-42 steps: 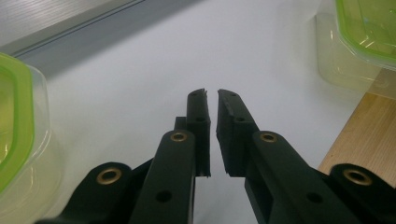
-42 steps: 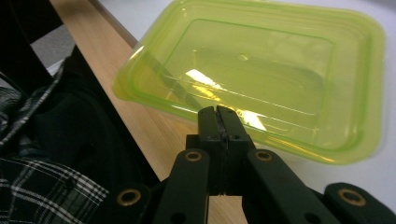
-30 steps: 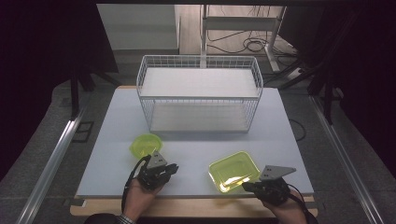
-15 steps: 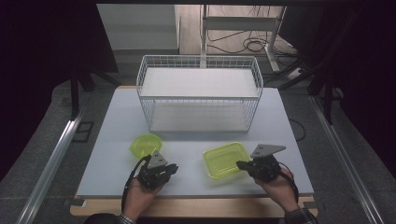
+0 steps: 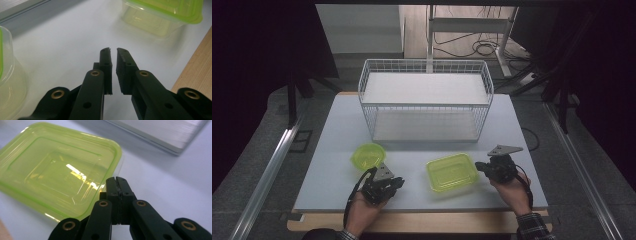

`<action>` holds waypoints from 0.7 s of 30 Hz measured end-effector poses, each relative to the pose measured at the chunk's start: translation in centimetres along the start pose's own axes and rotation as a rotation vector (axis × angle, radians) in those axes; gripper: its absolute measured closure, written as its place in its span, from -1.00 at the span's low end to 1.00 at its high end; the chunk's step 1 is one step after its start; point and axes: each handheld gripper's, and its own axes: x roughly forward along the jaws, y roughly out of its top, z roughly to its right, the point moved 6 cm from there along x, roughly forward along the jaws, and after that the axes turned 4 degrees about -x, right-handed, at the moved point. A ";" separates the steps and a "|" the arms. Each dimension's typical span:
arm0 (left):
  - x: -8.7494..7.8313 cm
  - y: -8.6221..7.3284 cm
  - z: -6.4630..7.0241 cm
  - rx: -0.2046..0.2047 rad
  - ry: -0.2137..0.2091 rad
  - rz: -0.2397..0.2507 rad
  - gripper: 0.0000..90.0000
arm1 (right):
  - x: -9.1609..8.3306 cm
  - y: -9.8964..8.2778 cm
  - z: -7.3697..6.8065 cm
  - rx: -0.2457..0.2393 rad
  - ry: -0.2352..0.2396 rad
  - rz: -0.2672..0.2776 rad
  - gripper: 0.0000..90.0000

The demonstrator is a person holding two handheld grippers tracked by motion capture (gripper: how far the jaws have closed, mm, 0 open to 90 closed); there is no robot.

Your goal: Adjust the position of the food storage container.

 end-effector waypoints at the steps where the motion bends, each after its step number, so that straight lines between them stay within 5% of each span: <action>1: 0.0 0.0 0.0 -0.003 0.000 -0.001 0.84 | 0.1 0.1 -0.4 -0.002 0.010 0.001 0.97; 16: -1.7 -0.8 -0.2 -0.016 0.005 0.010 0.79 | 2.5 1.5 -3.9 -0.057 0.083 -0.003 0.96; 19: -2.0 -1.0 -0.2 -0.006 0.018 0.010 0.75 | 2.5 1.6 -4.1 -0.072 0.075 -0.006 0.93; 21: -2.2 -1.1 -0.2 0.002 0.036 0.015 0.55 | 2.0 1.6 -4.1 -0.085 0.048 -0.003 0.86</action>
